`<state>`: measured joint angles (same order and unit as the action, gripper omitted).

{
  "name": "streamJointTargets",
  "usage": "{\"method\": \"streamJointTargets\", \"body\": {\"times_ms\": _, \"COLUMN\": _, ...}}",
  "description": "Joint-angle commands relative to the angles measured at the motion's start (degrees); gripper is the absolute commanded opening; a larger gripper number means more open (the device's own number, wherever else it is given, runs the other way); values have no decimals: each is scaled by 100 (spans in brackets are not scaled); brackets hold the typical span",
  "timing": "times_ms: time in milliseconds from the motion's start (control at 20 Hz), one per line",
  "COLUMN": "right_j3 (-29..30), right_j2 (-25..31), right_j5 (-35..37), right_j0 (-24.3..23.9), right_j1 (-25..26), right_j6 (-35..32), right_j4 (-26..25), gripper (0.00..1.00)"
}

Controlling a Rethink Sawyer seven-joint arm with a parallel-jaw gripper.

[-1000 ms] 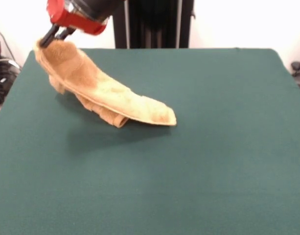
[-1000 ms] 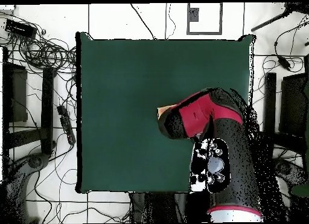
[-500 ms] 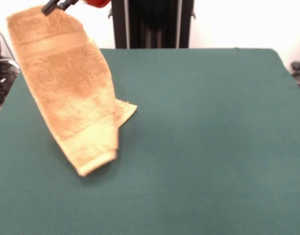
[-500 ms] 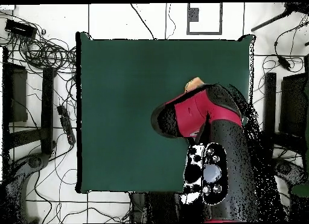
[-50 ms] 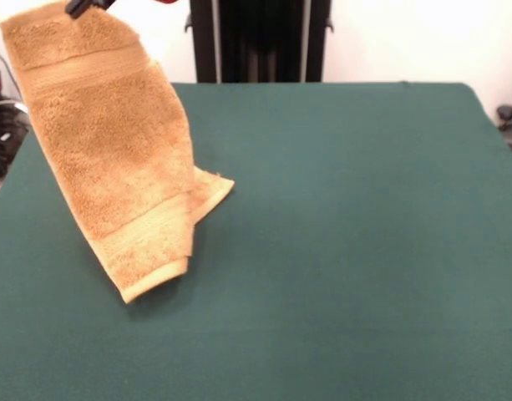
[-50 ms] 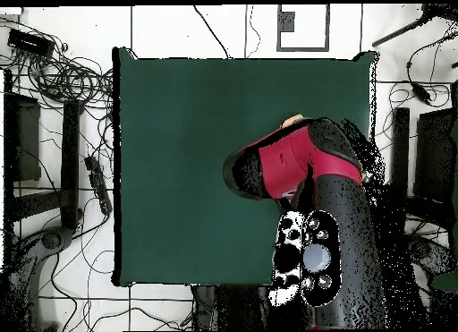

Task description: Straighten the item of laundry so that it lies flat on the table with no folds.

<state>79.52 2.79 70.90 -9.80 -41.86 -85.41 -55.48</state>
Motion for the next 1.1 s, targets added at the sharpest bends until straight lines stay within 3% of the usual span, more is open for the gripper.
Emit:
{"method": "streamJointTargets", "body": {"times_ms": 50, "right_j3": -40, "right_j2": 751, "right_j5": -436, "right_j0": 90, "right_j1": 299, "right_j6": 1917, "right_j4": -290, "gripper": 0}}
{"method": "streamJointTargets", "body": {"times_ms": 450, "right_j3": -182, "right_j2": 700, "right_j5": -1340, "right_j0": 40, "right_j1": 430, "right_j6": 2018, "right_j4": -1094, "gripper": 0}}
{"method": "streamJointTargets", "body": {"times_ms": 1100, "right_j3": -235, "right_j2": 652, "right_j5": -1589, "right_j0": -8, "right_j1": 209, "right_j6": 2714, "right_j4": -1316, "gripper": 0}}
